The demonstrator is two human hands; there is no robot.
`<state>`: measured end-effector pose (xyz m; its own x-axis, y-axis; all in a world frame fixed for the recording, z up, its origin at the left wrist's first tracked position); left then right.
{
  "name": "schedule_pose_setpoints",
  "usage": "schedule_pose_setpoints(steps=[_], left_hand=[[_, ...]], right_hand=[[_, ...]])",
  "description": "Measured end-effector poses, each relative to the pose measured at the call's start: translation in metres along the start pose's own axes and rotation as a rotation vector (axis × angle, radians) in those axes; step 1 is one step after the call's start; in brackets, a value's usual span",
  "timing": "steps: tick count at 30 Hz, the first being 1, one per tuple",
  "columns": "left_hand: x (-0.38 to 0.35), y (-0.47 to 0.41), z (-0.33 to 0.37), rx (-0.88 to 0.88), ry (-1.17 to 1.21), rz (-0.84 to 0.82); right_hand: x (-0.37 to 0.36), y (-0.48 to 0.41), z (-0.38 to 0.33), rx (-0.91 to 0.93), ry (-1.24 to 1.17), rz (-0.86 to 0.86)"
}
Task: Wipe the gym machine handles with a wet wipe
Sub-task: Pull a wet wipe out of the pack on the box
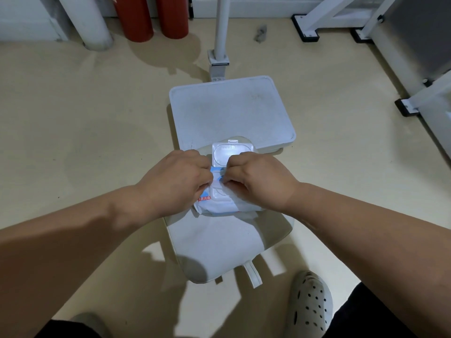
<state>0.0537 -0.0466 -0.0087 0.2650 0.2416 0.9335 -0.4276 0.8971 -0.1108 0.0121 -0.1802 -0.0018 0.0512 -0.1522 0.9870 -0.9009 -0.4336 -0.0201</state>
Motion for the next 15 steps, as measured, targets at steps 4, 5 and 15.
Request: schedule_pose_setpoints(steps=[4,5,15], left_hand=[[0.000,-0.002,-0.002,-0.008,-0.018,-0.015],[0.000,-0.002,-0.002,-0.009,-0.017,-0.020],[0.000,-0.005,-0.001,-0.027,0.060,-0.015]], right_hand=[[0.001,0.002,0.015,-0.122,-0.224,-0.051],[0.001,0.003,0.021,-0.166,-0.267,-0.073],[0.012,0.007,0.031,-0.232,-0.324,-0.058]])
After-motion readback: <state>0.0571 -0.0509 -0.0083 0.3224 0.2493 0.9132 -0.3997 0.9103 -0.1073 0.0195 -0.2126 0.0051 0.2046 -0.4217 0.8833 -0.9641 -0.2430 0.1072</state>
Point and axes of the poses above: each hand's wrist, its own y-axis away from the middle knuckle, its own x-axis out of the back of the hand, z = x × y, the point moved 6 cm from there along -y, towards the middle knuckle, and after that the axes turned 8 degrees about y, right-handed, at the moved point
